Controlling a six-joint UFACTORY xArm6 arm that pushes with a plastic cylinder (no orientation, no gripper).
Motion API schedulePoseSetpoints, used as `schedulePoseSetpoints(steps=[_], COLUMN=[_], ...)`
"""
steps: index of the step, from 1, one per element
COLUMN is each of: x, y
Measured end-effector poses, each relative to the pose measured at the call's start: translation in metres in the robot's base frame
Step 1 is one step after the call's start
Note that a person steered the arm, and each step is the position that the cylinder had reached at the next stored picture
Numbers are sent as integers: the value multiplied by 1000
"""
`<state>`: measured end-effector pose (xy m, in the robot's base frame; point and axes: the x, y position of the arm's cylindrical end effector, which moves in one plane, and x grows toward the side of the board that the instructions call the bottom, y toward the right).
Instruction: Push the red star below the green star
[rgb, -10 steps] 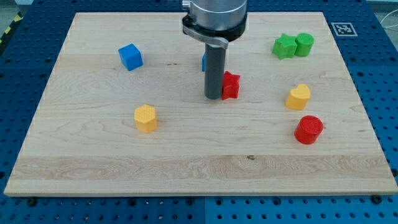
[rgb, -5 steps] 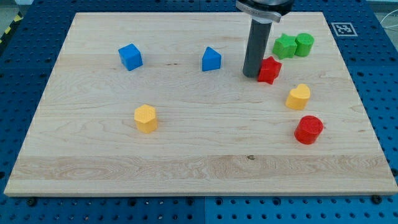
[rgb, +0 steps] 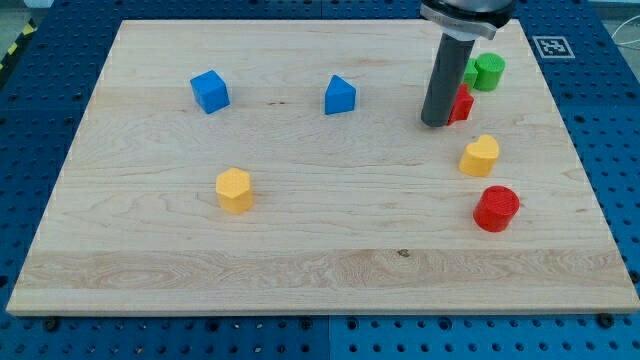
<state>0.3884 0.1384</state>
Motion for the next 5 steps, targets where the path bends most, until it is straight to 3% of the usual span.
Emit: schedulePoseSetpoints(steps=[4, 5], x=[-11, 31], y=[-5, -19])
